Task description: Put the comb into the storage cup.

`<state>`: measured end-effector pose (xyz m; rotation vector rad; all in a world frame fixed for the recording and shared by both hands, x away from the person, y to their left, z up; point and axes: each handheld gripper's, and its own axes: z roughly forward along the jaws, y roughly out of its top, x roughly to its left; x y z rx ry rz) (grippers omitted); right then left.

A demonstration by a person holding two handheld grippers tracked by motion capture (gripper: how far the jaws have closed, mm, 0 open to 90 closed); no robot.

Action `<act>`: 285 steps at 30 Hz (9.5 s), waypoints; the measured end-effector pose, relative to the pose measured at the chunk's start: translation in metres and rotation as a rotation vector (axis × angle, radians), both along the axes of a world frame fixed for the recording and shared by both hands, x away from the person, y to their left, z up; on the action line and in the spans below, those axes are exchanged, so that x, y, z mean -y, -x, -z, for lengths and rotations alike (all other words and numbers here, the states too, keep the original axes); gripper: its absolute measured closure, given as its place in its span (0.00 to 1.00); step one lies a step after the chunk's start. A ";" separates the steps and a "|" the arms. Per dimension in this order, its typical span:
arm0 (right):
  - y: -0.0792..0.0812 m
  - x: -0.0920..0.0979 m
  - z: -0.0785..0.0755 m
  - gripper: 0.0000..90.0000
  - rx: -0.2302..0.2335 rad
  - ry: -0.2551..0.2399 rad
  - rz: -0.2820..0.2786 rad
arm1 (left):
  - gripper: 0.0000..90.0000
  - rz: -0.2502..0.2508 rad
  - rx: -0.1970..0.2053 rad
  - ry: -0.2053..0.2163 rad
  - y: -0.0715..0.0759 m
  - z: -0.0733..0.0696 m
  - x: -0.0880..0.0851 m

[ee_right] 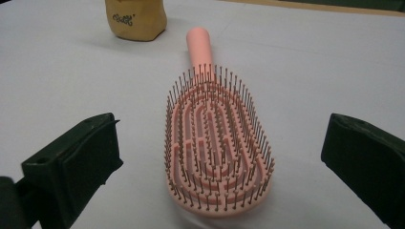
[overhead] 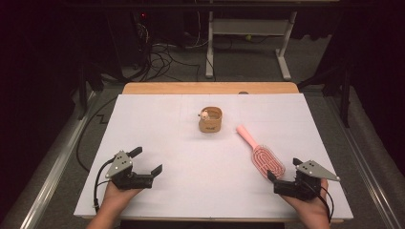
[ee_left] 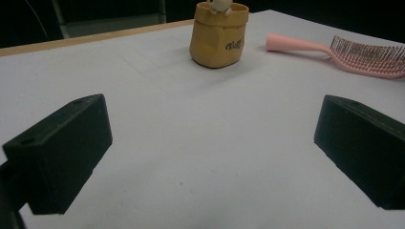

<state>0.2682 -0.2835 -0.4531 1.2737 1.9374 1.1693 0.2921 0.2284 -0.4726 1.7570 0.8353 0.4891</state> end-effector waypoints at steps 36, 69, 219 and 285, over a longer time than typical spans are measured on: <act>-0.010 -0.007 0.015 0.00 -0.219 0.144 -0.029 | 0.00 0.010 -0.009 -0.017 -0.002 -0.003 0.001; -0.036 -0.013 -0.006 0.00 -0.456 0.312 -0.098 | 0.00 0.008 0.024 -0.001 -0.004 -0.008 -0.001; -0.137 -0.059 -0.011 0.23 -0.845 0.537 -0.226 | 0.00 0.061 0.029 -0.029 0.004 -0.006 0.009; -0.099 -0.087 -0.053 0.23 -0.752 0.534 -0.374 | 0.01 0.039 0.117 -0.046 -0.021 -0.015 0.036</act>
